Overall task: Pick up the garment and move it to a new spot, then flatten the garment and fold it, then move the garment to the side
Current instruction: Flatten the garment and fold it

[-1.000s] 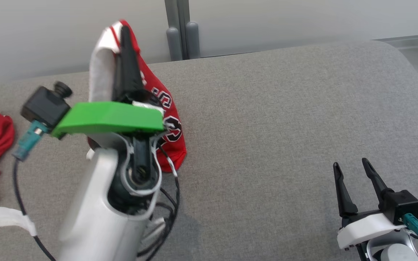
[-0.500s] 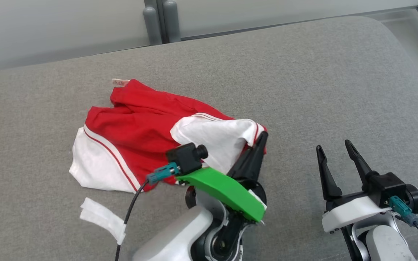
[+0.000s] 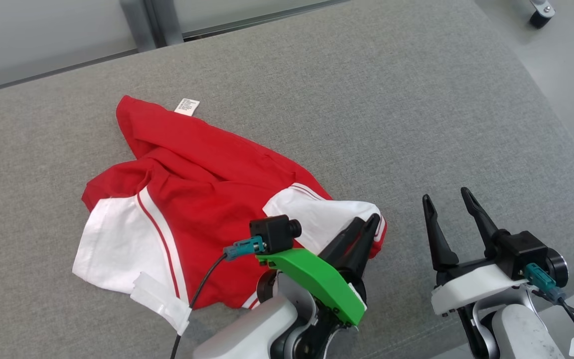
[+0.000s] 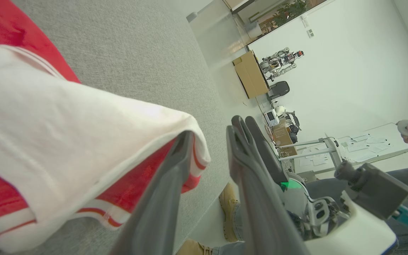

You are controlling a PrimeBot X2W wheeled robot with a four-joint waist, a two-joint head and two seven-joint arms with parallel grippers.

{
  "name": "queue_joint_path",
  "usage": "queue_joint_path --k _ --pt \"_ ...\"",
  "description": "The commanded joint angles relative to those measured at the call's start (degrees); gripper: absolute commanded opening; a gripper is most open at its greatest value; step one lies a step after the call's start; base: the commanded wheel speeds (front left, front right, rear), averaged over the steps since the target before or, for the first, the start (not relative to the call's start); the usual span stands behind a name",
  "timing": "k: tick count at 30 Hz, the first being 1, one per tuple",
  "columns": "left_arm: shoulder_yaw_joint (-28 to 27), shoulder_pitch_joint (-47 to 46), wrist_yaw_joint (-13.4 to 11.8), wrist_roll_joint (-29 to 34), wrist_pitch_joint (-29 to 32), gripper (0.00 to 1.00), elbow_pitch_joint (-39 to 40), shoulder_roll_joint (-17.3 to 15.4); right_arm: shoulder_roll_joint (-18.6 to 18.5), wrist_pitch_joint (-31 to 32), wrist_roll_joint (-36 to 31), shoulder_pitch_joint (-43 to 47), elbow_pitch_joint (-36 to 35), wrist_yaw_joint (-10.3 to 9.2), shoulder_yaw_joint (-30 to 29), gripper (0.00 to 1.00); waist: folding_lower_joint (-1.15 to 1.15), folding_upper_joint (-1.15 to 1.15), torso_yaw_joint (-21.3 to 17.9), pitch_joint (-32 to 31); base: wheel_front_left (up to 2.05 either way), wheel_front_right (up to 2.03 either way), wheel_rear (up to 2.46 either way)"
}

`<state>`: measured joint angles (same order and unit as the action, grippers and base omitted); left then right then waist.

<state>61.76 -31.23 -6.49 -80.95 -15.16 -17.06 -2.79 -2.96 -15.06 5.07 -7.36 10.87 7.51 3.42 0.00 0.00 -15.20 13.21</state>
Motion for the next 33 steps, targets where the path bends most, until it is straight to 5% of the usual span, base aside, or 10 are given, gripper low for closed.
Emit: queue_joint_path --k 1,2,3,4,17,33 --pt "0.2 -0.7 0.4 1.0 0.0 0.50 -0.5 -0.2 0.0 -0.2 0.6 0.0 0.1 -0.04 -0.1 1.00 0.00 0.00 -1.4 1.2 0.00 0.00 0.00" --pt "0.6 -0.9 0.5 1.1 0.0 0.60 -1.1 -0.3 0.0 -0.2 0.6 0.0 0.1 -0.04 0.0 1.00 0.00 0.00 -1.5 1.2 0.00 0.00 0.00" --pt "1.2 -1.1 0.5 0.9 0.0 0.85 -1.6 -0.2 0.1 -0.2 0.8 0.0 0.2 -0.04 0.0 1.00 0.00 0.00 -1.6 1.2 0.00 0.00 0.00" --pt "1.8 -1.4 0.4 0.4 0.0 1.00 -2.1 -0.2 0.0 -0.2 0.9 0.0 0.2 -0.04 0.0 1.00 0.00 0.00 -1.6 1.3 0.00 0.00 0.00" --pt "8.3 -9.1 -1.2 -0.5 1.4 1.00 -4.0 -0.8 0.0 -0.2 0.5 0.3 -0.4 -0.04 -1.6 1.00 0.00 0.00 0.3 0.6 0.00 0.00 0.00" --pt "-0.8 -25.4 -9.7 -1.4 12.4 1.00 -12.1 -17.9 0.0 -0.2 1.4 -0.8 -1.3 -0.04 -0.1 1.00 0.00 0.00 -1.1 4.1 0.00 0.00 0.00"
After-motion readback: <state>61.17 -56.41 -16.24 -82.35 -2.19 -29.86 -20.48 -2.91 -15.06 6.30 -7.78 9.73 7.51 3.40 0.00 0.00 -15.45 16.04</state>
